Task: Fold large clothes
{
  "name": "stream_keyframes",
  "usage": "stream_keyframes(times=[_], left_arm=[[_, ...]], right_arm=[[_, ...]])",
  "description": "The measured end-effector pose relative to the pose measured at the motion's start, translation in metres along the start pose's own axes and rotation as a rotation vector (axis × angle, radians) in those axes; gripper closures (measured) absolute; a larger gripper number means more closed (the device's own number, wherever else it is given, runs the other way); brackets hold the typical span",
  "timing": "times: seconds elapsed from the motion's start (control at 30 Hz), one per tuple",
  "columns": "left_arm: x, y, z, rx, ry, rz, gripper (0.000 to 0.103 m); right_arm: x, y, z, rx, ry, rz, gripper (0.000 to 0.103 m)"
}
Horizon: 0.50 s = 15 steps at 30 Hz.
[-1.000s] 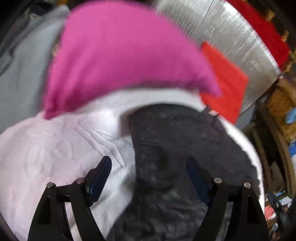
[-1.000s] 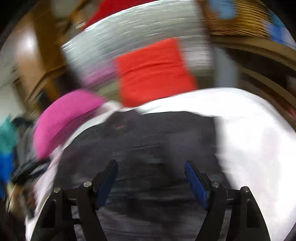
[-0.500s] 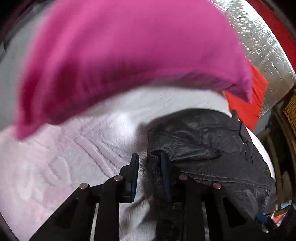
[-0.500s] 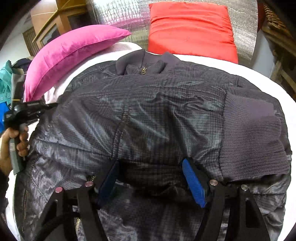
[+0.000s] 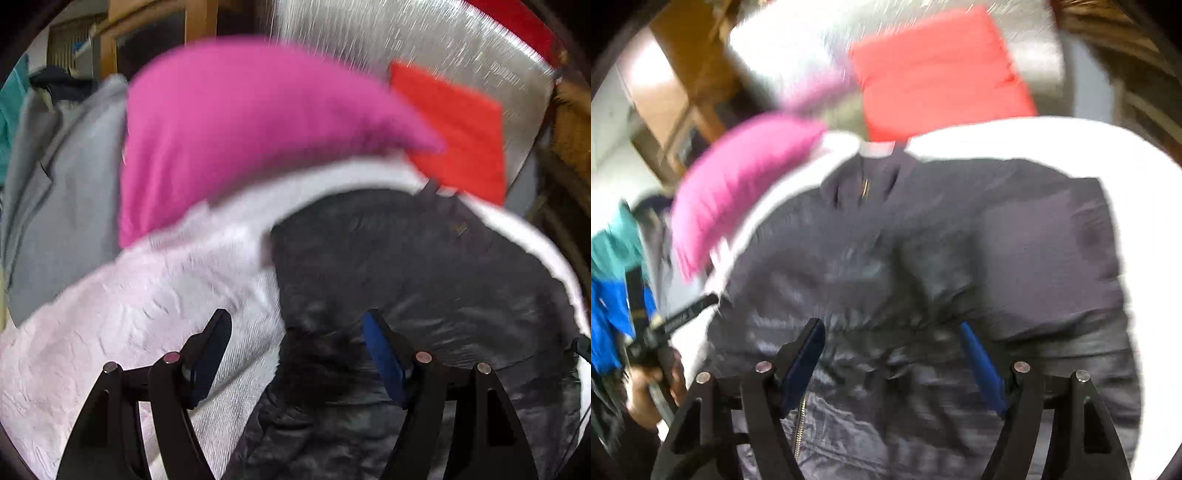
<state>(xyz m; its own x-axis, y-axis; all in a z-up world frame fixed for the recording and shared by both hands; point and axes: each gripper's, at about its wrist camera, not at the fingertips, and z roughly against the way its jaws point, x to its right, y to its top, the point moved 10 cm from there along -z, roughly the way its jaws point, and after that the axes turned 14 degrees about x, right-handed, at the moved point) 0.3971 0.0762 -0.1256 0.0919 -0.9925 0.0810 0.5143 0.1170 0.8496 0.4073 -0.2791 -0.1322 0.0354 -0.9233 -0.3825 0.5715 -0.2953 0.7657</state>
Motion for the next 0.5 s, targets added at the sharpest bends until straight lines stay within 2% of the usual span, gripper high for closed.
stream_keyframes(times=[0.07, 0.17, 0.2, 0.23, 0.27, 0.3, 0.37, 0.5], left_arm=[[0.020, 0.006, 0.015, 0.042, -0.045, -0.031, 0.027], [0.048, -0.005, 0.014, 0.031, -0.092, -0.087, 0.023], [0.053, -0.017, 0.002, -0.016, -0.071, -0.124, 0.022], [0.051, -0.036, -0.017, -0.111, -0.028, -0.148, 0.022], [0.046, -0.053, -0.031, -0.190, -0.003, -0.140, 0.022], [0.044, -0.061, -0.037, -0.212, 0.000, -0.133, 0.022], [0.042, -0.047, -0.024, -0.152, 0.012, -0.166, 0.022], [0.026, -0.023, 0.033, -0.071, -0.064, -0.094, 0.022]], right_arm=[[0.018, 0.007, 0.004, -0.007, 0.031, -0.098, 0.021], [0.040, 0.008, -0.005, -0.005, 0.050, -0.188, 0.020], [0.054, -0.003, -0.016, -0.052, 0.014, -0.230, 0.019], [0.066, -0.017, -0.028, -0.110, 0.002, -0.302, 0.020], [0.068, -0.014, -0.027, -0.085, 0.011, -0.314, 0.021], [0.065, -0.008, -0.020, -0.058, 0.019, -0.314, 0.021], [0.057, 0.001, -0.003, -0.032, 0.027, -0.300, 0.020], [0.053, 0.009, 0.052, 0.037, 0.031, -0.212, 0.020]])
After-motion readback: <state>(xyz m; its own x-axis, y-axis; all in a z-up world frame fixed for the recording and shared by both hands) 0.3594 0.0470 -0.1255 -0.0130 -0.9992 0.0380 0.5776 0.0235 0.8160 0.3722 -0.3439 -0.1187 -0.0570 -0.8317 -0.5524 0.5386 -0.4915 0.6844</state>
